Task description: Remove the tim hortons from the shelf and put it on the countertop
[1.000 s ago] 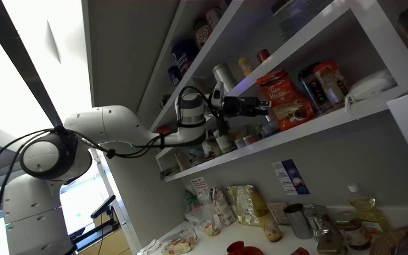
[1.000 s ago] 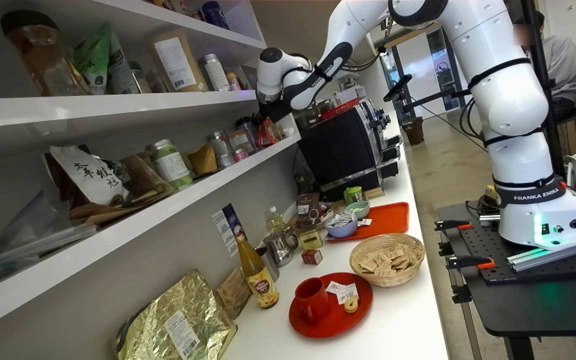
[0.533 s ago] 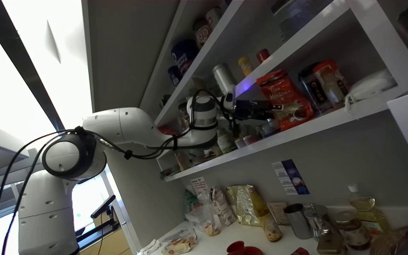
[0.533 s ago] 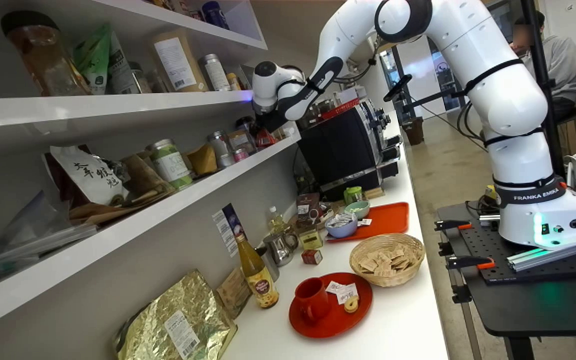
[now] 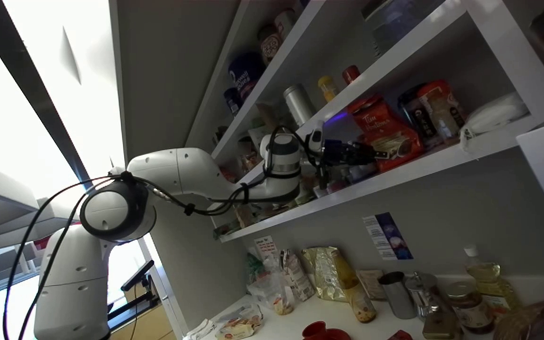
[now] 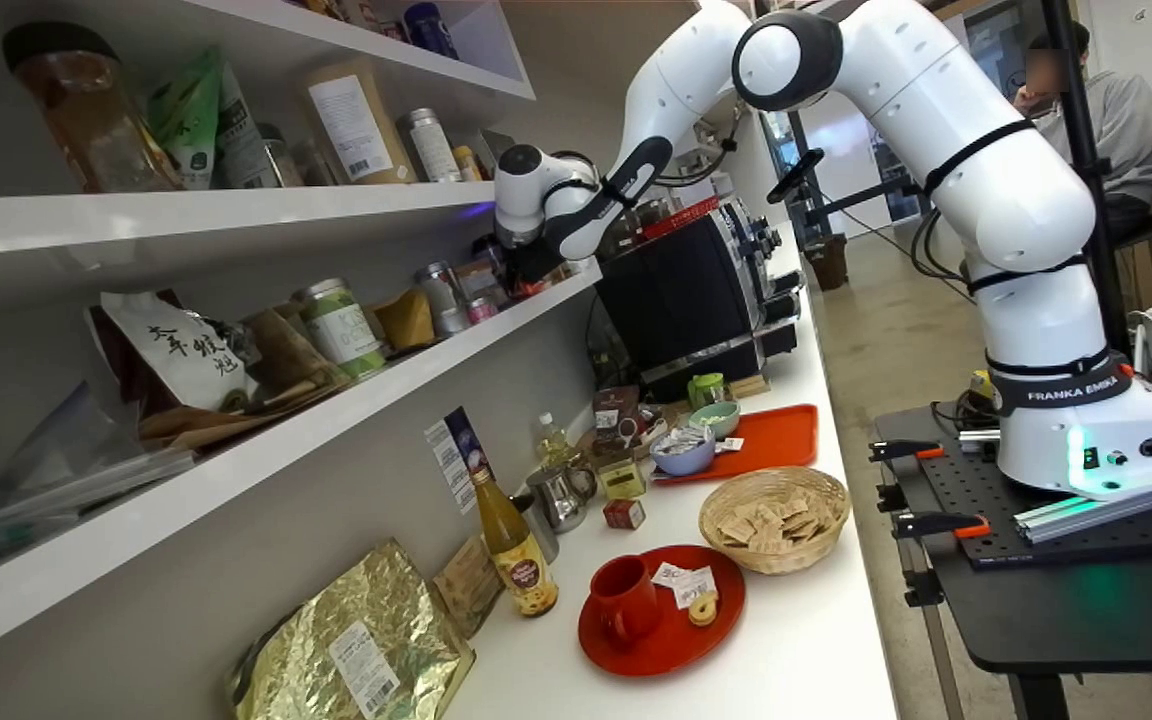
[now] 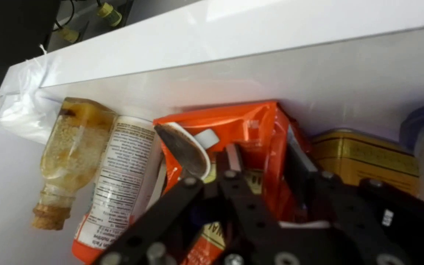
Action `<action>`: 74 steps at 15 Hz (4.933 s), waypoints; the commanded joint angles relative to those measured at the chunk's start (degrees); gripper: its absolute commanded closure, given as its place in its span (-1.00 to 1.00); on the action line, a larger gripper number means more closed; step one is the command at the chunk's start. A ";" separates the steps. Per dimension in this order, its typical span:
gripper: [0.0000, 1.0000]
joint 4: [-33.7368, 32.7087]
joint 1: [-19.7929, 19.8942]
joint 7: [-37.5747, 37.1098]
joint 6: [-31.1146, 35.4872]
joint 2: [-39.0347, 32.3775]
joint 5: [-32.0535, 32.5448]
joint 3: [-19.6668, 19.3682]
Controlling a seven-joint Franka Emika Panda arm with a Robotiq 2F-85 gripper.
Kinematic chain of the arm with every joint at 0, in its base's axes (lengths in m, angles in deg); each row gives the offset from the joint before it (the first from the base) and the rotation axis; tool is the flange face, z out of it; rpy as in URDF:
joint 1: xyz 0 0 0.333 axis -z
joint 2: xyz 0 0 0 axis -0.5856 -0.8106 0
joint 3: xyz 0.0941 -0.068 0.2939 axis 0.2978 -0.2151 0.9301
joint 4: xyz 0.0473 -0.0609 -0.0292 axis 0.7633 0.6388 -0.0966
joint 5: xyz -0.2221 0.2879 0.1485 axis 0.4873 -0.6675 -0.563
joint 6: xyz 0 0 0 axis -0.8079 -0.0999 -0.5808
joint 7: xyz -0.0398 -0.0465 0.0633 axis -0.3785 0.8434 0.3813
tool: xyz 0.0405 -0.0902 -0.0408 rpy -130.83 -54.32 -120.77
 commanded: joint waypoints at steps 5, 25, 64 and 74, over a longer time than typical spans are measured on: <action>1.00 4.59 0.13 2.30 -2.47 5.37 -3.21 1.61; 0.99 47.19 -10.14 10.83 -11.04 39.45 -15.25 3.64; 0.99 36.02 -37.41 -26.26 -0.12 -3.78 22.88 20.46; 0.99 28.13 -37.17 -34.48 -0.78 -13.40 39.72 20.03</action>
